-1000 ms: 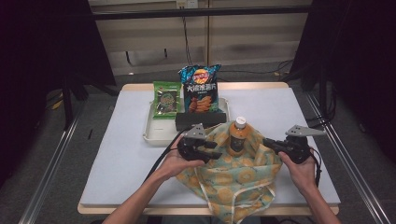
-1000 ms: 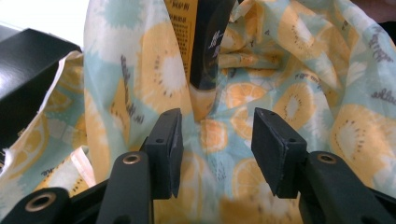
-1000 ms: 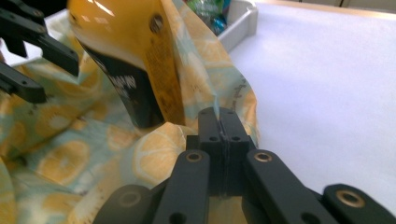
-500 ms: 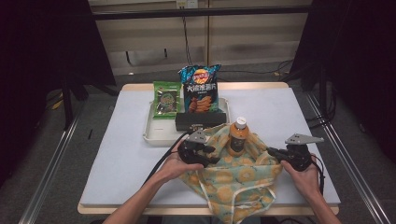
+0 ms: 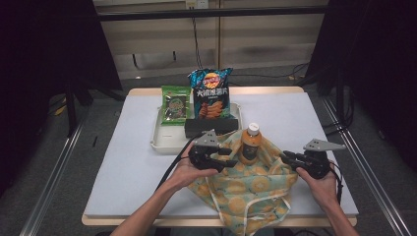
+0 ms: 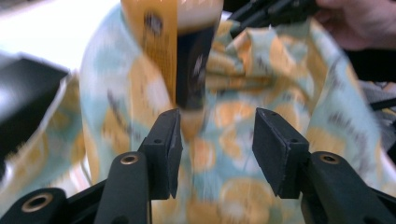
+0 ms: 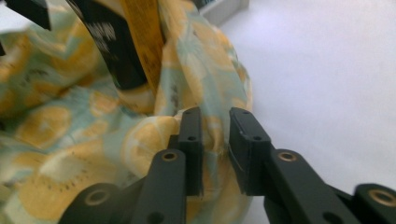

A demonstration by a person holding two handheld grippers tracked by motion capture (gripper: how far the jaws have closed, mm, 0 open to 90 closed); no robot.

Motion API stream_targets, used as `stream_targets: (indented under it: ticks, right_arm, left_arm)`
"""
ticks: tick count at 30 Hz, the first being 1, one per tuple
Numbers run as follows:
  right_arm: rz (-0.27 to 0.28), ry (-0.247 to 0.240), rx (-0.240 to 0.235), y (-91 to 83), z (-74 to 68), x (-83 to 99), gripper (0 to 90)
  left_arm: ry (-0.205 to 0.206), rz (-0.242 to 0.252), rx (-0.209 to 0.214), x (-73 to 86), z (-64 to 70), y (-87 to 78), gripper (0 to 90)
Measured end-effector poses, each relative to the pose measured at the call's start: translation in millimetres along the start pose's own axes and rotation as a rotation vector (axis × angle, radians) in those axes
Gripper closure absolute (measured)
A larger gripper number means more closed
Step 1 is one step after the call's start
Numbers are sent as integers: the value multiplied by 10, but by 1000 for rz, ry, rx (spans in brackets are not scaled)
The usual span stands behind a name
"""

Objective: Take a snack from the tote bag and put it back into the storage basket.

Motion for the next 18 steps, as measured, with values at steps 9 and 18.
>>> stream_targets:
  ticks: [9, 18]
  right_arm:
    - [68, 1, -15, -30, -52, -133, 627]
    - [70, 8, -25, 2, -58, -135, 611]
  left_arm:
    - [-19, 62, 2, -163, -63, 228, 438]
    - [-28, 64, -31, -165, -222, 392, 348]
Point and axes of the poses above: each handheld gripper's, and its own axes: y roughly forward along the jaws, x roughly out of its underside, z roughly to its right, the point moved 1 cm from there along y, roughly forward along the jaws, and after that the axes turned 15 degrees about z, right-handed, at the moved point
